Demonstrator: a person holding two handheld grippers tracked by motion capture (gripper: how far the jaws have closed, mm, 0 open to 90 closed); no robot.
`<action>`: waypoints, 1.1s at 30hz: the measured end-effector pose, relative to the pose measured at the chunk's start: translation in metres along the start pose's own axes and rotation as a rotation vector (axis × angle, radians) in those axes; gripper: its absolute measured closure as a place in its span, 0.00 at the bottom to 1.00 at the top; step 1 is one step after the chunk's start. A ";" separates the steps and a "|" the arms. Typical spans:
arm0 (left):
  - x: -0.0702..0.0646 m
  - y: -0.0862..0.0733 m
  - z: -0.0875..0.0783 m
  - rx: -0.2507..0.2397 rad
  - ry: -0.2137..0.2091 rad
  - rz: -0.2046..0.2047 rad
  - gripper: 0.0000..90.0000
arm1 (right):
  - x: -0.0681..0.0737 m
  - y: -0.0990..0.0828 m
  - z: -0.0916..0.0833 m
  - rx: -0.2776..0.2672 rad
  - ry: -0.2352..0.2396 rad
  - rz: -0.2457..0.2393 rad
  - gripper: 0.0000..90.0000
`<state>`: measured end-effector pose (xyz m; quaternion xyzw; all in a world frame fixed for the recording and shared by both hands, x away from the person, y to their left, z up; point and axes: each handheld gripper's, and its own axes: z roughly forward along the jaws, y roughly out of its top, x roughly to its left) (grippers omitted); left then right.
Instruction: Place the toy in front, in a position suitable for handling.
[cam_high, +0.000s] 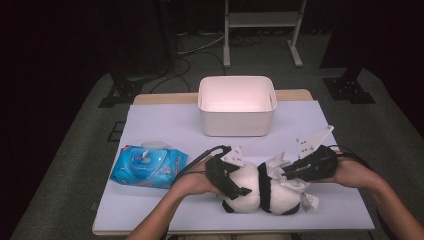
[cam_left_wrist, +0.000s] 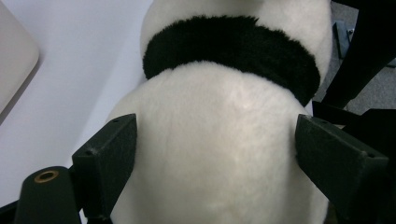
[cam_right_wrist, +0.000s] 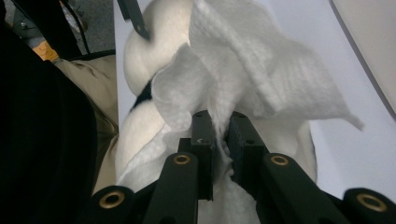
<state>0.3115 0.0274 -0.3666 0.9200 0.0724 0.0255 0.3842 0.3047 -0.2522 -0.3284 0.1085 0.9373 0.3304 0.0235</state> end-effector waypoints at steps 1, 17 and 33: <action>0.001 -0.002 -0.002 -0.005 -0.001 -0.006 0.17 | -0.001 -0.002 -0.001 -0.001 0.000 0.014 0.90; 0.010 -0.030 -0.014 0.035 -0.031 -0.024 0.11 | -0.010 -0.033 -0.013 -0.016 -0.020 0.094 0.90; 0.006 -0.014 0.002 -0.009 -0.044 -0.056 0.23 | -0.007 -0.005 -0.001 -0.019 -0.018 0.029 0.90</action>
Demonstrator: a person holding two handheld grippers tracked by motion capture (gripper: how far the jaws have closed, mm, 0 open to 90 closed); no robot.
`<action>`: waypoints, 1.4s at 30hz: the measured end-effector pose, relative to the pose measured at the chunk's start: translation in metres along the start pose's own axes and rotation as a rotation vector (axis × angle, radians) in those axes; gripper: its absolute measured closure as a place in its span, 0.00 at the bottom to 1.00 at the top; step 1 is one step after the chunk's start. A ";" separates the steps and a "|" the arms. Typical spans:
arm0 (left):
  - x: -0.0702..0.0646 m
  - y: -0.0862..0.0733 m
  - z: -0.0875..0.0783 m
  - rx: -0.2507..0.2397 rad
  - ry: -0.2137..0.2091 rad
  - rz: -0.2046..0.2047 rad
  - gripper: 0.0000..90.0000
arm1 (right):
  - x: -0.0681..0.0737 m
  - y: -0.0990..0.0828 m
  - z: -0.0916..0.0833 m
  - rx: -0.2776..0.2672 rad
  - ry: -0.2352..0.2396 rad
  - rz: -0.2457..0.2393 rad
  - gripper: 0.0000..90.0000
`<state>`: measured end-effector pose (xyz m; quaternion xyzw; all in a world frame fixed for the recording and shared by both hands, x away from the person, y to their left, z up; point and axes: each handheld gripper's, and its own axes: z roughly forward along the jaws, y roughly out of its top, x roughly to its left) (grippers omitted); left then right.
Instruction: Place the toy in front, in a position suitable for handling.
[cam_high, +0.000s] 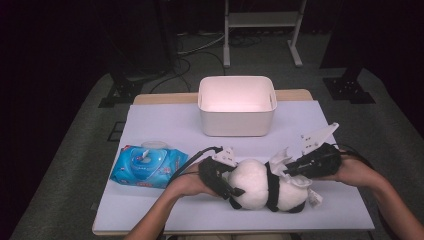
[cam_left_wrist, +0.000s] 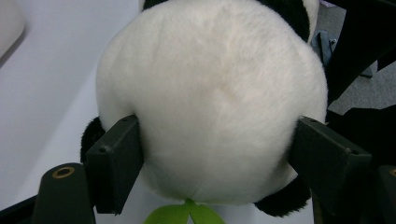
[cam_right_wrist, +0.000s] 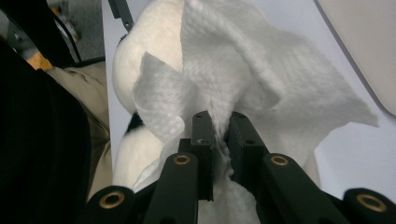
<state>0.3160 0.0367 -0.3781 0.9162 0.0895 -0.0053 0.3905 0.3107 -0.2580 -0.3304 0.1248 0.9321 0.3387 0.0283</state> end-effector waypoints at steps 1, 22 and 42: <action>-0.001 0.003 0.002 0.000 0.001 0.000 0.23 | 0.001 0.003 0.002 0.003 0.003 -0.008 0.90; -0.001 0.000 0.015 0.001 -0.009 0.016 0.14 | 0.015 0.001 0.011 0.035 0.011 -0.039 0.90; 0.005 -0.003 0.018 -0.030 -0.018 0.000 0.23 | 0.033 0.043 0.052 0.012 0.073 -0.139 0.90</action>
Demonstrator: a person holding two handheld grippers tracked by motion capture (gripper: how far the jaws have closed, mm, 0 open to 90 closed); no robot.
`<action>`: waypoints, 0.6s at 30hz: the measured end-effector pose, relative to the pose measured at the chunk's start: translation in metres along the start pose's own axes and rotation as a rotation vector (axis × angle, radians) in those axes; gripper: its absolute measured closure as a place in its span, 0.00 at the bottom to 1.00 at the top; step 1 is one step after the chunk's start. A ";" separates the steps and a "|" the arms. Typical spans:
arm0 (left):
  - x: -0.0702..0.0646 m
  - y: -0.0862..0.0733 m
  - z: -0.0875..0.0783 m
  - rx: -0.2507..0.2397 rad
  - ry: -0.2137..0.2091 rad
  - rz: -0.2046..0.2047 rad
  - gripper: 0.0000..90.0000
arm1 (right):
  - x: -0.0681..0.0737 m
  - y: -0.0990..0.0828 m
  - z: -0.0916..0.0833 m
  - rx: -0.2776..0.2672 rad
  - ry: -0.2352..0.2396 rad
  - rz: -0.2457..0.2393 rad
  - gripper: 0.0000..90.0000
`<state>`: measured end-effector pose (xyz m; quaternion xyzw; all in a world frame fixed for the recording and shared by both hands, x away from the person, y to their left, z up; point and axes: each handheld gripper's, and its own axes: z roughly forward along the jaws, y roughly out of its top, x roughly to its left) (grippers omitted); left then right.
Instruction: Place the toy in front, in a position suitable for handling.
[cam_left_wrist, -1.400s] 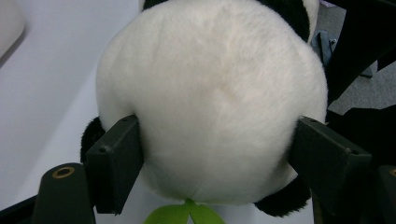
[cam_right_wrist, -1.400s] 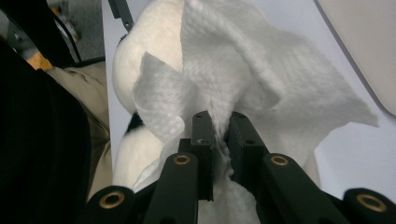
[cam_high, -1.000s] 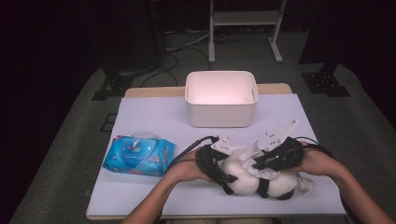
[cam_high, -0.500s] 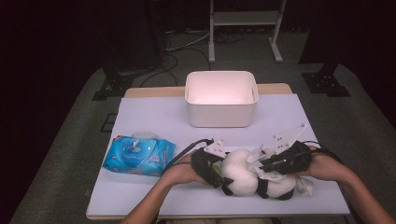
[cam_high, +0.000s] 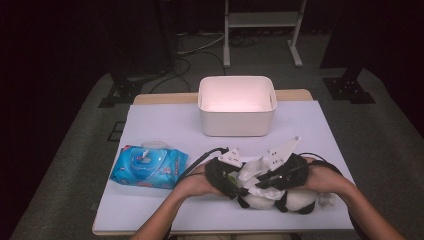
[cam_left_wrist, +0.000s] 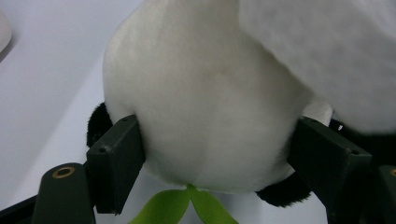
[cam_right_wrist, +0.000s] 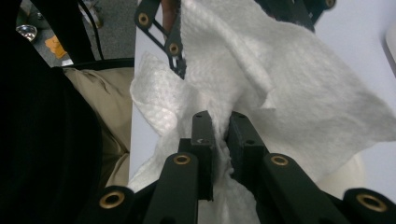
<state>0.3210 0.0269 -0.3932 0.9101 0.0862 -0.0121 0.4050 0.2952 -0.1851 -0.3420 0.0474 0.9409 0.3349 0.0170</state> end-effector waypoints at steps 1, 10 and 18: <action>0.000 0.000 0.000 0.000 0.000 0.000 0.23 | 0.000 0.002 0.002 0.001 0.004 -0.004 0.90; -0.001 -0.001 0.000 0.001 0.004 0.004 0.22 | 0.002 0.007 0.008 -0.001 0.022 -0.013 0.90; -0.003 -0.001 -0.001 0.000 0.010 0.012 0.22 | 0.001 -0.014 -0.018 0.031 -0.027 0.023 0.90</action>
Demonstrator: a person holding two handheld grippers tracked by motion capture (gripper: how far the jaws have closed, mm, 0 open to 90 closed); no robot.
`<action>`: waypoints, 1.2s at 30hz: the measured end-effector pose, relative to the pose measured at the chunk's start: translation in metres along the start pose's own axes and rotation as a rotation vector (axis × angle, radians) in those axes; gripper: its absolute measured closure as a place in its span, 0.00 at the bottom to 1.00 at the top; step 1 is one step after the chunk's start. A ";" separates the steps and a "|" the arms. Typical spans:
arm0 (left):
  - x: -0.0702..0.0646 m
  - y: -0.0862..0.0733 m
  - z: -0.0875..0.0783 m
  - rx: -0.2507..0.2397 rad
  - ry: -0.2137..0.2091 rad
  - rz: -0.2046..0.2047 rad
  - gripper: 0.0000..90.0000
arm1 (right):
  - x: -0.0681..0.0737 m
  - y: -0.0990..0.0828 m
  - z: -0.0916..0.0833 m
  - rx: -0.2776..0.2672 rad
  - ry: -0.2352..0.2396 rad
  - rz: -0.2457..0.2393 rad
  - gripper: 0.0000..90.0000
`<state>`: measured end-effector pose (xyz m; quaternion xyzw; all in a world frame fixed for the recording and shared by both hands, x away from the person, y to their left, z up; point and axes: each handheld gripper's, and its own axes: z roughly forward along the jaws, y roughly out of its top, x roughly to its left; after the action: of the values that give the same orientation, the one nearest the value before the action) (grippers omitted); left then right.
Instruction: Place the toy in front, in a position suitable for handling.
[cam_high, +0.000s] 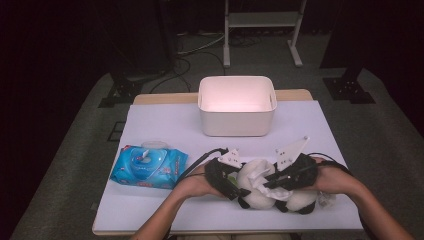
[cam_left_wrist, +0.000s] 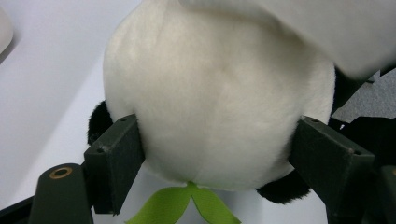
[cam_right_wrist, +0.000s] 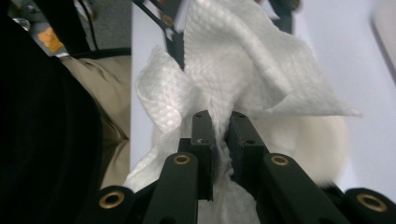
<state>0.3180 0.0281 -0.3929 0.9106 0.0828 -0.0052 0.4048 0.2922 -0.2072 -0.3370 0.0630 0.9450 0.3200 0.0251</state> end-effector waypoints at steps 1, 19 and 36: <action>0.000 0.000 0.000 -0.004 0.003 0.001 0.22 | -0.002 -0.002 -0.002 0.006 -0.009 0.008 0.90; -0.002 0.000 0.000 -0.007 0.009 0.020 0.22 | -0.044 0.045 0.030 0.037 0.032 -0.008 0.90; -0.001 0.003 -0.001 0.012 0.004 0.013 0.20 | -0.049 0.006 -0.001 0.055 -0.009 0.076 0.90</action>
<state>0.3173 0.0271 -0.3899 0.9136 0.0775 -0.0014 0.3991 0.3411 -0.2093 -0.3319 0.1008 0.9502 0.2944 0.0156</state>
